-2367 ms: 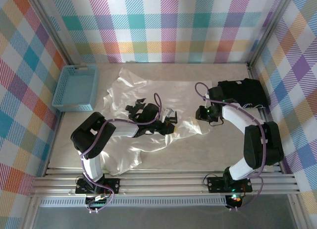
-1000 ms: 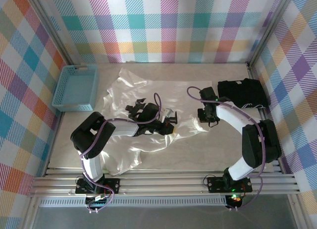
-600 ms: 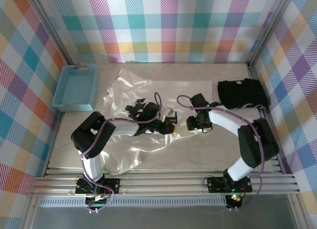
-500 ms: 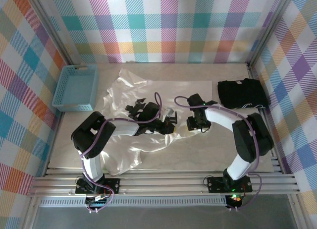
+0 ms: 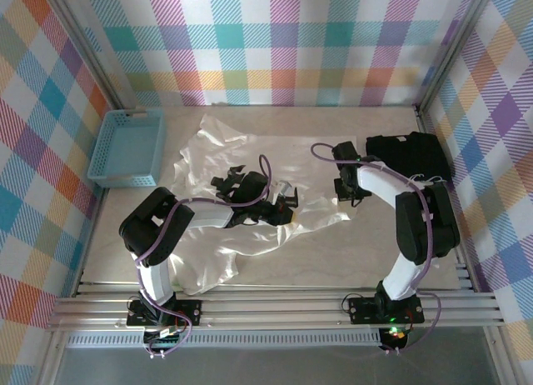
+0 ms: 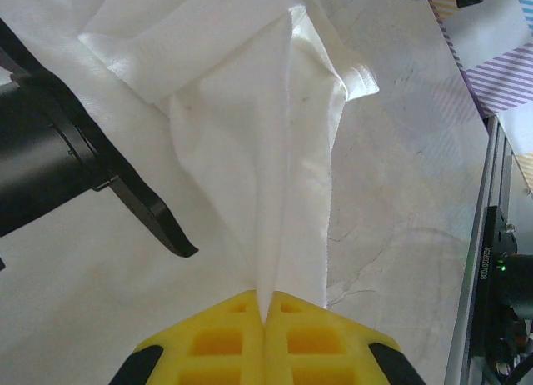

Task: Fold the inside-out t-shirt

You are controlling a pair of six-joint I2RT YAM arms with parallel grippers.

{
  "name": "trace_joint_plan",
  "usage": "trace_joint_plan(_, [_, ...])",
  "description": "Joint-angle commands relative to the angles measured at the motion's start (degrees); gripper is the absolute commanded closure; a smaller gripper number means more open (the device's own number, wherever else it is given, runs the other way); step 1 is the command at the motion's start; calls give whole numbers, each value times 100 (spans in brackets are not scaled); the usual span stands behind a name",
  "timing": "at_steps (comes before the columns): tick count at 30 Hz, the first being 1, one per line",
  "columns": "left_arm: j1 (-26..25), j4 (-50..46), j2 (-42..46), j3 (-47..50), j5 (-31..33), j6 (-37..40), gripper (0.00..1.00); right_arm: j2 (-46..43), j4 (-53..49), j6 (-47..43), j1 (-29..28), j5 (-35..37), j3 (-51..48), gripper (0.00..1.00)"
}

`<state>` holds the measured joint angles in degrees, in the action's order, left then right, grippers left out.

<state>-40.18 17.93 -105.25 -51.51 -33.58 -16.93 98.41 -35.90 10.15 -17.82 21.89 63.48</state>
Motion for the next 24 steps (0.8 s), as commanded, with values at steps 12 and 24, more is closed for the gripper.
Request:
trace_joint_plan(12, [89,-106,-86,-27,-131,120,100,-598,244,-118,-10,-1917,-611,58])
trace_joint_plan(24, [81,-106,-91,-26,-155,102,100,192,505,-188,11,-1891,115,81])
